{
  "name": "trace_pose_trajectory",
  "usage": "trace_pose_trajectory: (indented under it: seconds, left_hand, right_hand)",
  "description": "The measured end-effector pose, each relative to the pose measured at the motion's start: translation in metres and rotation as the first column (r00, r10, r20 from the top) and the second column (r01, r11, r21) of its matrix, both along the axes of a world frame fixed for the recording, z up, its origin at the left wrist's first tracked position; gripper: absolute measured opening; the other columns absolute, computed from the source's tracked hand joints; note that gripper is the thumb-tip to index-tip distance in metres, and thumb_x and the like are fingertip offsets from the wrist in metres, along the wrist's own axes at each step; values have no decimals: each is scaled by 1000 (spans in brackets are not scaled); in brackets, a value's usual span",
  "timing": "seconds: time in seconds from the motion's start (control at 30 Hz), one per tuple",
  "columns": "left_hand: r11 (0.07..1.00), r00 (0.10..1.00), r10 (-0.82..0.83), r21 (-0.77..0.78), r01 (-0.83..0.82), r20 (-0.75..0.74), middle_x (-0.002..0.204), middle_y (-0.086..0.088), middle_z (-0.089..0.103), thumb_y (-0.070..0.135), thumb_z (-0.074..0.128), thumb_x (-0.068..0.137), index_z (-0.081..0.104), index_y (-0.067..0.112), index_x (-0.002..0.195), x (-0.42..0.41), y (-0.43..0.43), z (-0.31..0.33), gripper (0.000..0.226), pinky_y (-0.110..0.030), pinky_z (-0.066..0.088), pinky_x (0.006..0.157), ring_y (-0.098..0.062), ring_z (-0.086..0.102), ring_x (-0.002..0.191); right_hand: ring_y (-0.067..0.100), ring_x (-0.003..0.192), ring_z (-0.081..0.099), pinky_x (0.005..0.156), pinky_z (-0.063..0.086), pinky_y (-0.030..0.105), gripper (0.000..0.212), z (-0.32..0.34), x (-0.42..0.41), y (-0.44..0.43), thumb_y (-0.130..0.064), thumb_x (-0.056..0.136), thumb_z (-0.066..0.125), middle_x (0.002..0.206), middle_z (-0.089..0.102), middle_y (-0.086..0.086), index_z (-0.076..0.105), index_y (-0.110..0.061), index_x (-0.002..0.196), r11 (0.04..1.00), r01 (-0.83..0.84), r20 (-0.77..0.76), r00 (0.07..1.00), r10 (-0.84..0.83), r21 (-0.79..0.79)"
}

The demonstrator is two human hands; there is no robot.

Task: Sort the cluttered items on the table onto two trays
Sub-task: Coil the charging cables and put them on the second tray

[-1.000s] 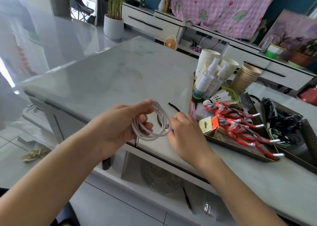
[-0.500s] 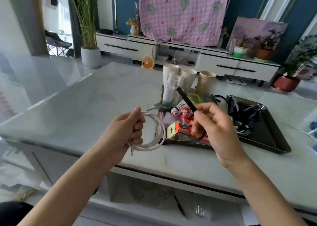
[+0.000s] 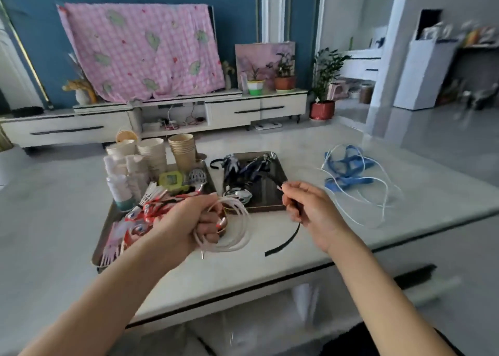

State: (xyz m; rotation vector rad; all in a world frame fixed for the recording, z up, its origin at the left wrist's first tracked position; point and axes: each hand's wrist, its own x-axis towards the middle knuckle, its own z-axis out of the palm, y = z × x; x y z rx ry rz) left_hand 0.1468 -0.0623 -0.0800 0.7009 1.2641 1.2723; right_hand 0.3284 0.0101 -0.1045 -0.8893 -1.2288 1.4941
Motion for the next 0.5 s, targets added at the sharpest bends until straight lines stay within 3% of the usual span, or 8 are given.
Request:
trace_pose_trajectory:
  seconds: [0.23,0.33,0.5]
  left_hand:
    - [992,981,9,122,15,-195,45,5,38,24,37,101,52,8,76,68,67,-23,33,-22,37,43,-8,36,37]
    - [990,989,12,144,9,-146,48,4,35,22,37,101,55,5,79,89,87,-45,34,-21,33,44,-8,32,38]
    - [988,999,-23,155,17,40,44,7,26,18,37,99,52,8,68,105,120,-61,36,-23,22,45,-7,20,37]
  right_hand:
    - [10,48,39,48,28,21,13,4,49,5,-4,89,54,60,56,-4,59,-11,79,997,71,-179,982,-68,6]
    - [10,47,37,48,26,21,10,2,55,10,-5,88,56,59,55,-6,60,-10,81,993,107,-126,987,-101,45]
    - [7,44,37,42,29,16,14,-16,42,36,-7,90,57,60,54,-3,63,-14,79,992,122,111,986,-123,14]
